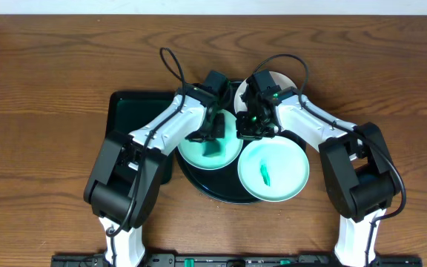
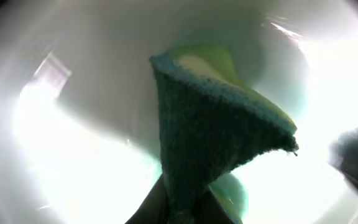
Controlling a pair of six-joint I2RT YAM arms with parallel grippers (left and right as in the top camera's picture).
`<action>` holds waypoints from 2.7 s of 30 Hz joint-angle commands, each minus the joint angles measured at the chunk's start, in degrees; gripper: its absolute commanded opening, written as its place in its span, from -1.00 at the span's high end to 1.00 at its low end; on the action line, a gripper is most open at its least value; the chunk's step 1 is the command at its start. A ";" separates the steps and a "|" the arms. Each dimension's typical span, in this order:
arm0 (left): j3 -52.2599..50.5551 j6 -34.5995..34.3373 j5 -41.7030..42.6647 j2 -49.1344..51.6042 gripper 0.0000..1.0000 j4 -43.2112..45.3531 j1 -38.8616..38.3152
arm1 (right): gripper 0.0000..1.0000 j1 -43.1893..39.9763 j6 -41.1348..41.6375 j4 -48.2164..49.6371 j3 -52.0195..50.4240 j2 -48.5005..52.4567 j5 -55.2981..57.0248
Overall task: Clean dirty plates on tray and stack at the side
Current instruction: 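Scrub the held pale green plate with the sponge in left gripper, then lift the pale green plate with right gripper and move it right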
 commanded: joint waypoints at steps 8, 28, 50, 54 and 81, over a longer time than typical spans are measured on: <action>-0.87 -11.21 -6.16 1.33 0.85 -8.96 0.24 | 0.97 0.98 -0.17 -0.24 -1.16 1.38 0.20; 0.24 9.09 15.74 1.01 0.86 -2.32 6.10 | 0.97 1.36 -0.11 -0.15 -1.16 1.38 0.92; 15.65 7.15 8.83 -19.41 0.85 -19.50 22.99 | 0.97 6.43 -0.63 -8.39 5.95 0.00 13.42; 15.30 7.15 8.83 -19.43 0.85 -20.48 25.20 | 0.97 9.05 -1.33 -12.17 9.62 -2.60 19.28; 15.04 3.45 8.87 -19.34 0.86 -18.91 26.29 | 0.98 35.50 -4.46 -26.40 15.12 -16.39 94.88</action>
